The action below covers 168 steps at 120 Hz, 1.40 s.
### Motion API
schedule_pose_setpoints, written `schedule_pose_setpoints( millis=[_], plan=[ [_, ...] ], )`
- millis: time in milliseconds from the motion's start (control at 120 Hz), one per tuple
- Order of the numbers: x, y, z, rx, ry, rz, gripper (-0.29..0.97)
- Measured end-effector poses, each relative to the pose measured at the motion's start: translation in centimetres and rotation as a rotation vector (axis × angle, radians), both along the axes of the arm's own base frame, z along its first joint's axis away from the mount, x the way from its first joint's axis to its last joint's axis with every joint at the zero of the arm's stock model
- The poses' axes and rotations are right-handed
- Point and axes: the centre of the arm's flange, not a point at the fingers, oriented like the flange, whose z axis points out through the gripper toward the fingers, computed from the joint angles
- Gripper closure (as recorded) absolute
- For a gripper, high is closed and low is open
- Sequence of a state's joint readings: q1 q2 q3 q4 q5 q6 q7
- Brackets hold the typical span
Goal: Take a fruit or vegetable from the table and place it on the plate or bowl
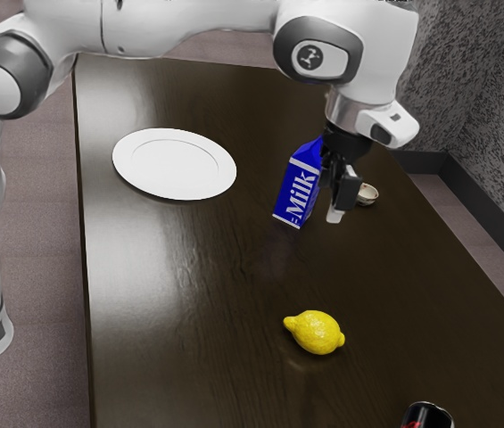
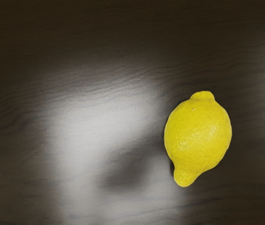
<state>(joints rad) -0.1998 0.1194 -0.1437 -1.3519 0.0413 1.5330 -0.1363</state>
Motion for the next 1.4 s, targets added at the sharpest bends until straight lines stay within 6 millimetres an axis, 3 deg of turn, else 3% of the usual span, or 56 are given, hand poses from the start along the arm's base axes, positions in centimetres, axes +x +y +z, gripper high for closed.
schedule_pose_setpoints(
  millis=[108,283,442,558,767,958,1033,1200,1400],
  plan=[
    [0.2,0.0,-0.3,0.001,0.005,0.01,0.0],
    [0.0,-2.6,-1.6,-0.001,0.019,-0.023,0.0],
    [-0.1,-2.8,-7.6,0.015,0.055,-0.021,0.0],
    [-0.9,-3.1,-10.2,0.016,0.039,-0.032,0.0],
    [-2.4,-4.9,-9.8,-0.008,-0.038,-0.076,0.0],
    [-2.4,-7.3,-10.8,-0.022,-0.058,-0.12,0.0],
    [-1.8,-6.6,-11.1,-0.021,-0.063,-0.107,0.0],
    [1.0,-2.3,-12.5,-0.014,-0.054,-0.032,0.0],
    [1.9,-3.5,-15.0,-0.019,-0.046,-0.061,0.0]
  ],
)
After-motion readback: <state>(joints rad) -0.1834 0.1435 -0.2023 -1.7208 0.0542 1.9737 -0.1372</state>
